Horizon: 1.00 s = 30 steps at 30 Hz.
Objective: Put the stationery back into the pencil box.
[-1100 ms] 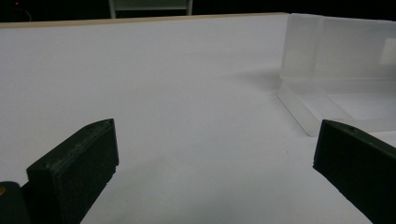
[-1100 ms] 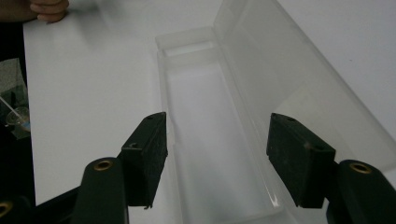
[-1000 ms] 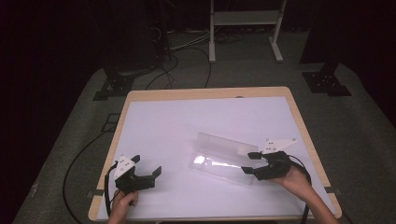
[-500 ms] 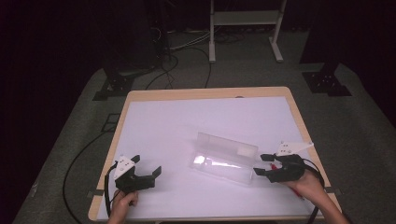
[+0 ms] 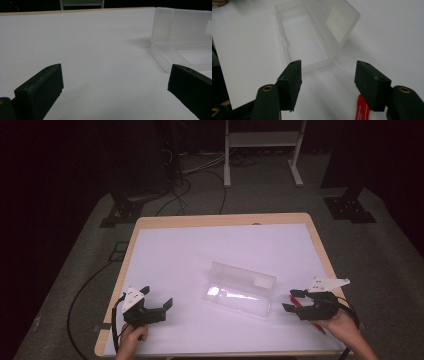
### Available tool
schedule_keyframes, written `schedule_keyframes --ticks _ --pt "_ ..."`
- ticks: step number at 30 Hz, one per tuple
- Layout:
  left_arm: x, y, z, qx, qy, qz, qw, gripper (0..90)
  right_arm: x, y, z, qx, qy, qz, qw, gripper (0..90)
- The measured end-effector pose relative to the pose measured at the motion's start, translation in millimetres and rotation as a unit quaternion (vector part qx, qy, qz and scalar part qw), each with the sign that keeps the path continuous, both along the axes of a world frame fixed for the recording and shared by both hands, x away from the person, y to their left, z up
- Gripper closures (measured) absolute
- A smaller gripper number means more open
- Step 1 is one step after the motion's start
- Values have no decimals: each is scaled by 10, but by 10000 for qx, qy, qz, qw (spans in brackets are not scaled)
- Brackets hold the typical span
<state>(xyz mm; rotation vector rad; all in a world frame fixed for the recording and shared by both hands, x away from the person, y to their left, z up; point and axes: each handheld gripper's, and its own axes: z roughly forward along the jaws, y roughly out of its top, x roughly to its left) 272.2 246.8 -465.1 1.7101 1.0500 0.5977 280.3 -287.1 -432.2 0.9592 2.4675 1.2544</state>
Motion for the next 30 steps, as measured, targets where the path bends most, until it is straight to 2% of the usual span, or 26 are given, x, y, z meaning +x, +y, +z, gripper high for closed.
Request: schedule_keyframes --ticks 5,11,14,23,30 --pt "-1 0 0 5 3 6 10000 0 -51 -117 -55 -81 41 -167 9998 381" --pt "-2 0 -1 6 -5 11 10000 0 -131 -244 -101 -50 91 -360 9993 400" --pt "-3 0 0 1 2 16 10000 0 -154 -293 -140 -140 110 -477 9987 414" --pt "-2 0 -1 9 -3 14 10000 0 -184 -346 -259 -236 207 -621 9976 444" --pt "1 -4 -1 18 18 16 10000 0 -203 -396 -321 -319 267 -775 9961 521"
